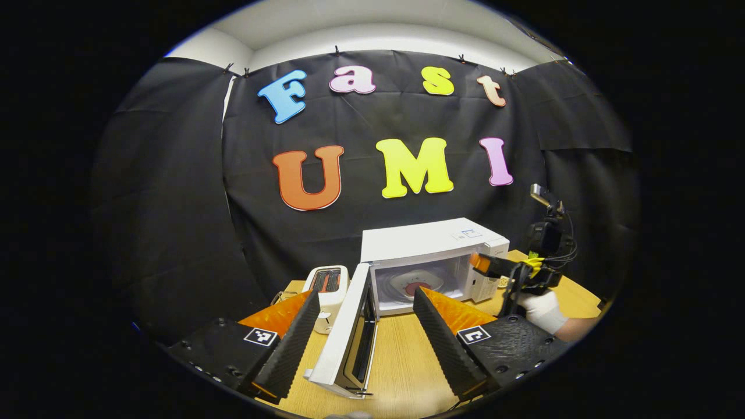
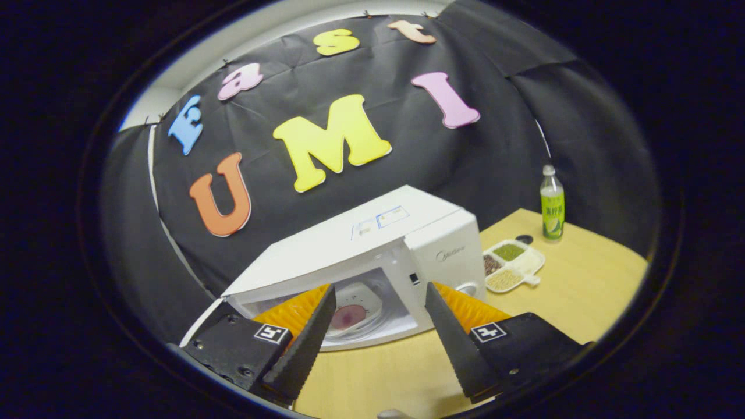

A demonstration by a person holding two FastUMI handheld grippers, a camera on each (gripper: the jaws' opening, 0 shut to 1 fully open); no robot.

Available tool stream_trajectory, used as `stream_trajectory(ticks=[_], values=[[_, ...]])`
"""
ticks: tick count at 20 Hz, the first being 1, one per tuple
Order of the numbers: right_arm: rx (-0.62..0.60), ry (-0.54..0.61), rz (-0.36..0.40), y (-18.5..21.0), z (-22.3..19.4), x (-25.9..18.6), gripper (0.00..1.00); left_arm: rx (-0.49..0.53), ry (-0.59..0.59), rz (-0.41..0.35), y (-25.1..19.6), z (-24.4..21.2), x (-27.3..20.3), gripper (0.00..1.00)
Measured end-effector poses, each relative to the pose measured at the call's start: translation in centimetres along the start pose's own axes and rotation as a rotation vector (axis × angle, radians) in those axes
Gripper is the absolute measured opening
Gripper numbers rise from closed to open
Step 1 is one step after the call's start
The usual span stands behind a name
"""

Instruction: Open the microwave oven with the left hand, put the food in, and close the microwave oven.

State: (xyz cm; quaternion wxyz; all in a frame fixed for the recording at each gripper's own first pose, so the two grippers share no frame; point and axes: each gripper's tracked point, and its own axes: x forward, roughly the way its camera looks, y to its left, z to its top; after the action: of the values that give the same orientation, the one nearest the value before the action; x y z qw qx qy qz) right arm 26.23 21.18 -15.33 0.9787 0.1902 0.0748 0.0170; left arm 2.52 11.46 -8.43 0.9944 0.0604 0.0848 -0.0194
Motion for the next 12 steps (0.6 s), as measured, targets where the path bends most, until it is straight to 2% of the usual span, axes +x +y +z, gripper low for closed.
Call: stream_trajectory(ticks=[4,9,12], values=[[-0.167,-0.028,-0.025,-3.7,4.4,-4.4,0.99,-0.004,-0.010,-0.002,0.5,0.2,0.7,0.96],[-0.291,-0.048,-0.079,-8.7,9.2,-9.5,0.99,-0.005,-0.018,0.024,2.2,0.3,1.4,0.96],[-0.327,-0.063,-0.106,-10.4,11.6,-12.6,0.99,0.002,-0.045,0.048,3.7,0.9,1.5,0.96]])
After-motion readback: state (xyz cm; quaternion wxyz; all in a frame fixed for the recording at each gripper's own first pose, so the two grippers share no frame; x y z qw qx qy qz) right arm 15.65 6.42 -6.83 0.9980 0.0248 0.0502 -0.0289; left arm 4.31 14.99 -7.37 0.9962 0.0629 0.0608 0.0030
